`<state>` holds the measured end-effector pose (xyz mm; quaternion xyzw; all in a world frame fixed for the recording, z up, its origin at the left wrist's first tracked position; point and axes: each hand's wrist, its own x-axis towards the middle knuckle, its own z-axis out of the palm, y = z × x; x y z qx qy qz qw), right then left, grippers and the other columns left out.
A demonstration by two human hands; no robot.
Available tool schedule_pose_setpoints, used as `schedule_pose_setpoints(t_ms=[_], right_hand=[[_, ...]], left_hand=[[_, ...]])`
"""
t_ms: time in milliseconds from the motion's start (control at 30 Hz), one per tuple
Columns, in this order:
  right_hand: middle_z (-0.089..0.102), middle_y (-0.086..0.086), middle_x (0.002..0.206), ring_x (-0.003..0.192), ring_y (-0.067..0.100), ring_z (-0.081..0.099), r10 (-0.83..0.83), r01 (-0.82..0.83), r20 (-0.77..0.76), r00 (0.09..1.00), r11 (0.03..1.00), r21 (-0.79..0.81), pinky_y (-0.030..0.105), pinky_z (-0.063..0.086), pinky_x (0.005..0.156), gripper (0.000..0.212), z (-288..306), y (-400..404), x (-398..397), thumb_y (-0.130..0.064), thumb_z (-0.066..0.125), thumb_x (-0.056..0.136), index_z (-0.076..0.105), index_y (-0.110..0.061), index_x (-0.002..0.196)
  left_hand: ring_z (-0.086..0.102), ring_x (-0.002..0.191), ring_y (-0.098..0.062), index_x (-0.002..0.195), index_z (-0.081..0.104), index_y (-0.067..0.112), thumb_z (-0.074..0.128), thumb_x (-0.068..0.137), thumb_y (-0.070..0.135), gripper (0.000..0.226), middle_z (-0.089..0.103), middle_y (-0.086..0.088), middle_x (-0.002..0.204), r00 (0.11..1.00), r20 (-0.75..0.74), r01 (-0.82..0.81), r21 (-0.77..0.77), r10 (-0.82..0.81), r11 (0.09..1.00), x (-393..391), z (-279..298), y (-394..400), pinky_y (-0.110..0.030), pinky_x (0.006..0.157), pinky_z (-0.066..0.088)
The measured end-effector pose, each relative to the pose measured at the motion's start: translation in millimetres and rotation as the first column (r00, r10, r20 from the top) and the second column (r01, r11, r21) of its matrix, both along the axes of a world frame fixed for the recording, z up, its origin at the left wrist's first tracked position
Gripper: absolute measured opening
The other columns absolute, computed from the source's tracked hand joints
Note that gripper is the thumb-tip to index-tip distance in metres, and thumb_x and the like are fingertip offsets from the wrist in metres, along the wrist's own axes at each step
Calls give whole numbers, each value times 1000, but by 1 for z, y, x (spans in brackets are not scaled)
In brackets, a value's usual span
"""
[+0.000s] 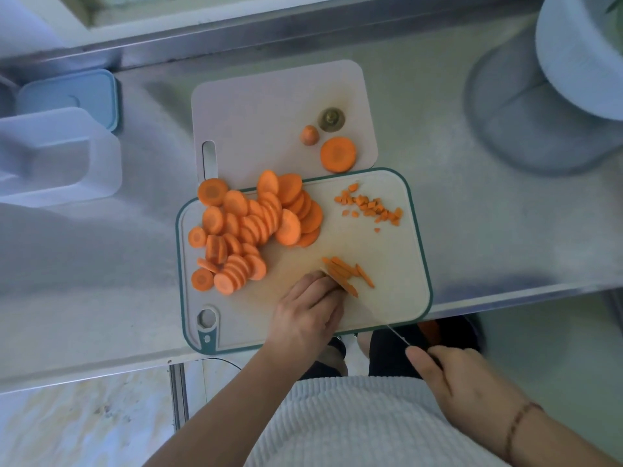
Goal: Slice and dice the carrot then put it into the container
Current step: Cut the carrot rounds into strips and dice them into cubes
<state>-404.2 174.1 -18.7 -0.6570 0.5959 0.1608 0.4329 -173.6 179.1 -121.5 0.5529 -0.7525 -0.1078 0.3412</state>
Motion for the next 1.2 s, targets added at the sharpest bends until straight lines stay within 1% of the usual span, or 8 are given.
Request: schedule_pose_setpoints(t_ms=[133, 300, 500, 667, 833, 967, 1100, 1200], right_hand=[[45, 1, 53, 49, 12, 41, -49, 49, 1, 999, 999, 14, 27, 40, 55, 69, 1, -1, 3, -76, 6, 72, 43, -18, 60], [51, -2, 57, 55, 15, 50, -26, 26, -8, 1000, 1000, -4, 34, 46, 62, 72, 1, -1, 6, -76, 5, 73, 47, -19, 62], [61, -1, 69, 69, 16, 59, 9, 6, 122, 992, 993, -117, 40, 51, 74, 80, -9, -13, 27, -79, 3, 76, 57, -20, 71], [51, 0, 57, 54, 14, 50, -18, 23, 50, 999, 994, -104, 33, 46, 62, 73, -4, -2, 0, -79, 5, 74, 46, -20, 61], [49, 1, 51, 50, 15, 50, -22, 28, 54, 998, 994, -104, 32, 45, 57, 92, -4, 7, -25, -96, -4, 61, 44, -18, 59], [54, -1, 53, 47, 11, 46, -173, 183, 113, 978, 979, -90, 28, 42, 55, 96, 11, 5, -44, -102, 6, 55, 48, -16, 59], [36, -4, 42, 41, 7, 31, -372, 389, 160, 914, 917, -86, 22, 25, 44, 87, 18, 4, -50, -104, 15, 51, 44, -22, 54], [37, -3, 43, 41, 9, 32, -394, 408, 135, 909, 908, -92, 21, 26, 43, 89, 11, 3, -48, -104, 13, 50, 37, -18, 53]], left_hand=[[68, 98, -28, 91, 75, 2, 61, 98, 9, 18, 72, -8, 101, 1000, 6, -1, 11, 1, 1000, 0, -1, -2, -36, 90, 55], [68, 100, -27, 91, 76, 2, 64, 95, 6, 14, 73, -8, 102, 1000, 10, -16, 2, 16, 1000, -1, 0, 0, -35, 91, 55], [64, 102, -25, 91, 76, 2, 64, 93, 6, 13, 72, -9, 101, 1000, -26, 5, 8, -4, 1000, -2, 5, -2, -30, 91, 53], [64, 99, -25, 90, 77, 3, 64, 94, 7, 14, 72, -7, 101, 999, -12, 32, 4, -32, 999, 2, 5, -4, -31, 87, 54], [66, 98, -26, 93, 77, 3, 60, 95, 7, 17, 72, -6, 103, 997, -53, 58, 65, -55, 996, 9, 10, -2, -30, 88, 54], [64, 91, -25, 94, 74, 1, 66, 90, 5, 10, 68, -10, 101, 997, -65, 39, 42, -36, 998, 28, 23, -11, -29, 84, 53], [53, 103, -22, 118, 62, 6, 79, 82, 30, 46, 60, -12, 119, 988, 154, -1, 139, -21, 990, 35, 19, -27, -30, 90, 48], [51, 104, -20, 119, 64, 5, 89, 72, 24, 57, 64, -13, 114, 984, 168, 33, 182, -64, 983, 33, 15, -32, -30, 91, 46]])
